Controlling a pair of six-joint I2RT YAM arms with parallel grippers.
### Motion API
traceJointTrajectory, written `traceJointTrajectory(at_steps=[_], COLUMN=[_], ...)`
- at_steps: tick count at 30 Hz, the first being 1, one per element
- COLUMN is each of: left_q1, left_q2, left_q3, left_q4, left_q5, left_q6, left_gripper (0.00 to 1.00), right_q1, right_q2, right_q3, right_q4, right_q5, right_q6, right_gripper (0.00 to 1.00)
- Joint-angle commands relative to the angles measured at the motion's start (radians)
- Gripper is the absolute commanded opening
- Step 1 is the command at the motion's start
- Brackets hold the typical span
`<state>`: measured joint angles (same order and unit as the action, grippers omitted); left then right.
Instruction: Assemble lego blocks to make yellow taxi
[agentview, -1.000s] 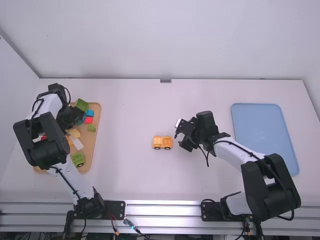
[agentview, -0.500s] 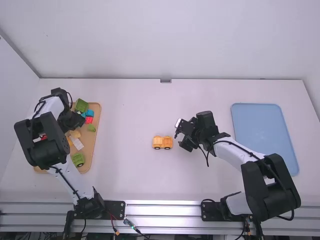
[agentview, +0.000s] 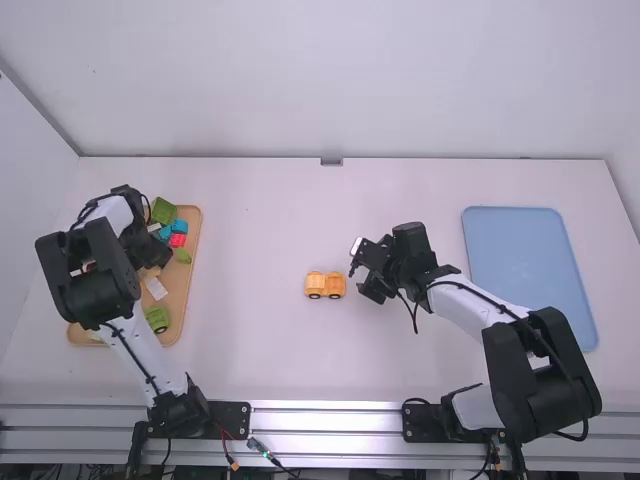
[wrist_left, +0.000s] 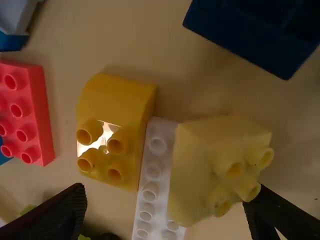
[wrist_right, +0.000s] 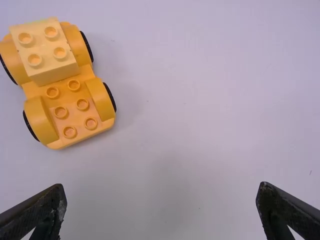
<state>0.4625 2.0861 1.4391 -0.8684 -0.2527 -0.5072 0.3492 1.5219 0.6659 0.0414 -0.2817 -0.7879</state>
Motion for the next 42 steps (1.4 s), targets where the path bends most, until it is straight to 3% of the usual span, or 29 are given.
traceJointTrajectory(at_steps=[1,10,14,28,42], left_q1=[-0.006,-0.024,-0.023,-0.028,-0.092], left_q2=[0.003,0.012,0.012,0.012,0.012], left_q3=[0.019,0.014,0.016,0.016,0.014], left_q4=[0.005,0.091,0.089,0.084,0.126], left_q5=[-0.029,-0.03,-0.029,-0.026,0.055], left_q6=[0.008,0.07,0.065,0.04,0.077], left_gripper=[0.79,0.7,0.59,0.34,0.27], right_q1=[-0.003,-0.003,-0.003,-0.003,-0.003], right_q2=[-0.024,-0.024,-0.024,-0.024,-0.024], right_q3=[-0.004,-0.005,-0.005,-0.005,-0.005], right_q4=[-0.002,-0.005,-0.005,-0.005,-0.006], right_q5=[-0.001,-0.001,-0.001,0.002,0.002], right_q6=[0.006,0.005,0.005,0.006,0.006], right_gripper=[0.99,0.99,0.99,0.99,0.99])
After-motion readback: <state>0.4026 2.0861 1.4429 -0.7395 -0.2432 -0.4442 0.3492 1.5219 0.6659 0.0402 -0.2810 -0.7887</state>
